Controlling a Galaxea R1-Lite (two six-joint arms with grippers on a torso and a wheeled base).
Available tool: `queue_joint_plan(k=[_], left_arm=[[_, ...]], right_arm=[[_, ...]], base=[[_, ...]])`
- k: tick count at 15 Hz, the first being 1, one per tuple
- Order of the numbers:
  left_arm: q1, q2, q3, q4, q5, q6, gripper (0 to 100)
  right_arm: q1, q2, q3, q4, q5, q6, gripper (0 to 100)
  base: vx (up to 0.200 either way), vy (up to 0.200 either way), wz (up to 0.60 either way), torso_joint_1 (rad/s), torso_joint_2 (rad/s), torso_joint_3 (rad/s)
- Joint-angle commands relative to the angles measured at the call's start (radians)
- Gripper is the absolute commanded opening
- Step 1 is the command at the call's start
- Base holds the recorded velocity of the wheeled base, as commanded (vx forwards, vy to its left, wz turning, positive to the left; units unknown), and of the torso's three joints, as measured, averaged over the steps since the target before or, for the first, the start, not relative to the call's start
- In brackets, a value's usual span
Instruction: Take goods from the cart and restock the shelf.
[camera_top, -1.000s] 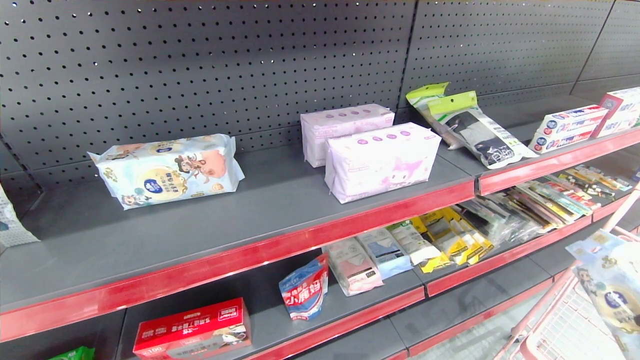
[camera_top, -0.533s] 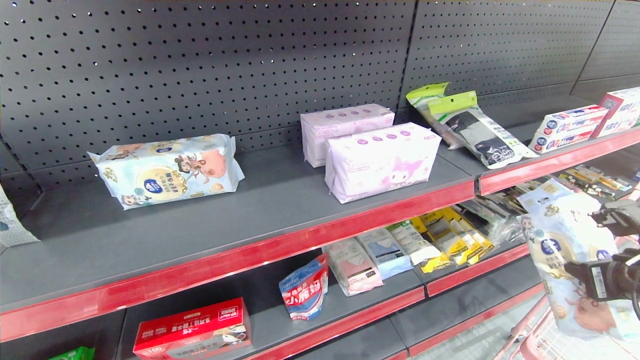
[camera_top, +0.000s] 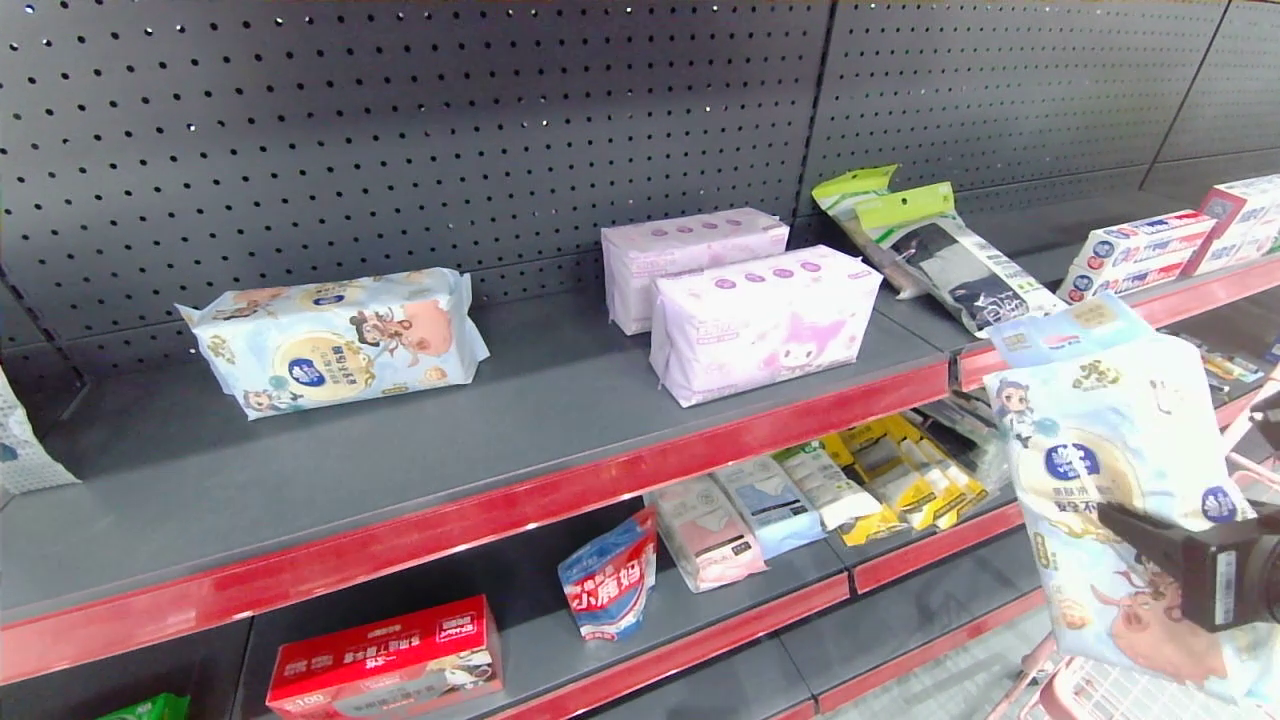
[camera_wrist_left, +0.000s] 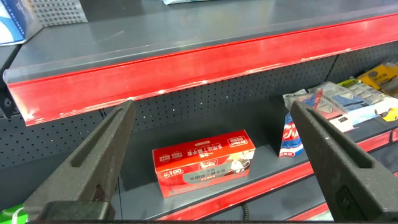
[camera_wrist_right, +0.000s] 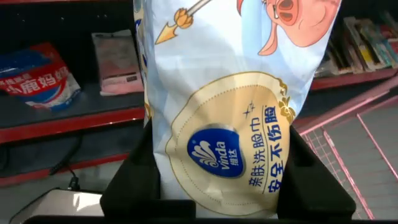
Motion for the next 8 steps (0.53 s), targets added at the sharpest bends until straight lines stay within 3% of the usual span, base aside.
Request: queue_joint_plan(k=[1,8], left_arm=[[0.0,0.0,0.0,0.0,0.0,0.0,100],[0.0,0.0,0.0,0.0,0.0,0.0,100]], right_arm=[[0.063,-0.179,0.04,-0.001,0.001,-0.051,0],[0.055,-0.274,0.049,-0.002,0.003,-0.1,0]], base=[[0.0,0.0,0.0,0.0,0.0,0.0],[0.0,0.0,0.0,0.0,0.0,0.0]])
